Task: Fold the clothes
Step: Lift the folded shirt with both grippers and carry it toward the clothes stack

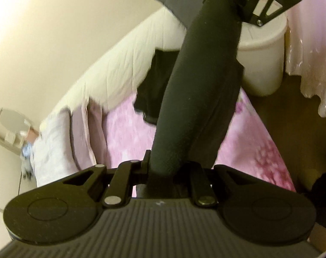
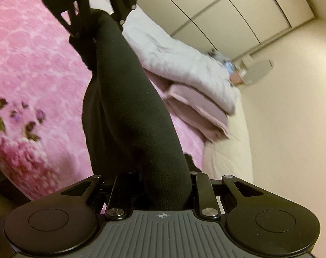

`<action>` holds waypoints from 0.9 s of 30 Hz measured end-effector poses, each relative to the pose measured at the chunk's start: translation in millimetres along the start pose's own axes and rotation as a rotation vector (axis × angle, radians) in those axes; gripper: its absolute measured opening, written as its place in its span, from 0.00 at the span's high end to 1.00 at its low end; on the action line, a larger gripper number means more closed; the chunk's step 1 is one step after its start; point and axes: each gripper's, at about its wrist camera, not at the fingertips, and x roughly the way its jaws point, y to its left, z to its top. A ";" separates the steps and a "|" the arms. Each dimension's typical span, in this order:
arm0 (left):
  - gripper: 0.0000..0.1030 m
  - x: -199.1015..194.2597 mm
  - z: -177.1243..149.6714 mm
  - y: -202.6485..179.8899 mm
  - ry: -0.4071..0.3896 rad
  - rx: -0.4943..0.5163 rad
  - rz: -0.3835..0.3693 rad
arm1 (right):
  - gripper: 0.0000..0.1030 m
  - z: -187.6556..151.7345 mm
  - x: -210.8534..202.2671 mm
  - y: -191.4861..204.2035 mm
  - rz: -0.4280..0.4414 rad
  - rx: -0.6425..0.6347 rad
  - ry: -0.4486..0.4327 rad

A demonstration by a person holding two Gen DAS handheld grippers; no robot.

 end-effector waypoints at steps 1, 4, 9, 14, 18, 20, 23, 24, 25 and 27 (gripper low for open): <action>0.88 3.5 6.3 5.4 -0.024 0.006 0.000 | 0.80 -4.0 -0.6 -5.1 -0.009 -0.004 0.015; 0.88 14.8 28.2 18.5 -0.096 0.029 -0.008 | 0.80 -14.7 -5.0 -24.2 -0.048 0.016 0.068; 0.88 52.5 73.3 33.0 -0.170 0.082 -0.039 | 0.80 -42.7 1.2 -59.6 -0.108 0.055 0.139; 0.88 107.7 118.3 62.9 -0.188 0.087 -0.040 | 0.79 -79.1 33.2 -110.3 -0.111 0.076 0.149; 0.88 174.6 159.0 95.2 -0.154 0.046 -0.016 | 0.79 -116.3 84.6 -167.2 -0.092 0.061 0.112; 0.88 215.6 181.6 114.5 -0.121 0.016 0.008 | 0.79 -138.0 121.3 -201.6 -0.077 0.046 0.086; 0.88 271.3 213.1 141.7 -0.065 0.004 0.057 | 0.79 -167.9 177.8 -252.5 -0.077 -0.002 0.045; 0.88 286.1 221.1 149.6 -0.050 0.005 0.079 | 0.79 -175.0 195.8 -267.7 -0.084 -0.022 0.033; 0.88 300.0 227.8 156.2 -0.040 0.007 0.113 | 0.79 -182.0 213.8 -283.0 -0.091 -0.041 0.021; 0.88 327.5 234.3 162.6 -0.026 -0.003 0.158 | 0.79 -191.9 242.2 -303.4 -0.126 -0.074 -0.019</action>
